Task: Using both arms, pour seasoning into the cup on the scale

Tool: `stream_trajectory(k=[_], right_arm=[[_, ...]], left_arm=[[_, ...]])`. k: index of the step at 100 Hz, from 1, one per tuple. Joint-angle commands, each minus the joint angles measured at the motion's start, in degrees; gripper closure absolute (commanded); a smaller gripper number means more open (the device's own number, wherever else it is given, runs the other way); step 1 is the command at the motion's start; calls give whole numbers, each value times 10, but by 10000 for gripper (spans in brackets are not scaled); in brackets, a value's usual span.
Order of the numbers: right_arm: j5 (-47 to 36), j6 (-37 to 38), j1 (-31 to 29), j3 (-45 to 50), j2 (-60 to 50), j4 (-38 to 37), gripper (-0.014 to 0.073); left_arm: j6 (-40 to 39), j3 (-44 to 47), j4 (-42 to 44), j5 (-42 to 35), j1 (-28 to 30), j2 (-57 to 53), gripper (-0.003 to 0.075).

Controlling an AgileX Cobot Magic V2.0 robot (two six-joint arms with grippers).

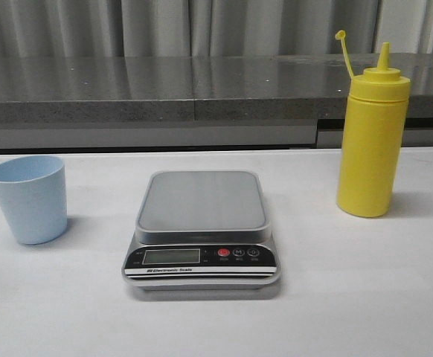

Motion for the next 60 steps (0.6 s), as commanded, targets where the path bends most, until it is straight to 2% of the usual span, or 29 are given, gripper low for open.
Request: stream_trajectory(k=[1,60], right_arm=[[-43,-1,1,-10,-12,-7,662],[-43,-1,1,-10,-12,-7,662]], left_arm=[[-4,23,-1,-43,2,-16,741],[-4,17,-9,-67,2,-16,741]])
